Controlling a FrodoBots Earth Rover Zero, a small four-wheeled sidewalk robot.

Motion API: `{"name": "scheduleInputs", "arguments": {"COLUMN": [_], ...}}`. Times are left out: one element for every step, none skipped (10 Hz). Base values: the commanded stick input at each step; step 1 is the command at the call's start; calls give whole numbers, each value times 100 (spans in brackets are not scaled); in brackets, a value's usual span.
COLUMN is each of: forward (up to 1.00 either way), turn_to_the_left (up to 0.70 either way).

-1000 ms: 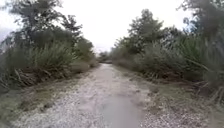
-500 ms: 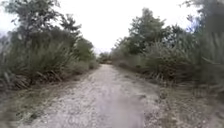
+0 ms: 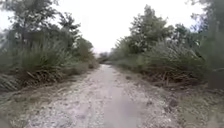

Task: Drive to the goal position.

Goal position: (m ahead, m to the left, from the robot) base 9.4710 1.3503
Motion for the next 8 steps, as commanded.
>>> {"name": "scheduleInputs", "arguments": {"forward": [50, 50, 50, 50, 50, 50, 50, 50], "turn_to_the_left": [0, 0, 0, 0, 0, 0, 0, 0]}}
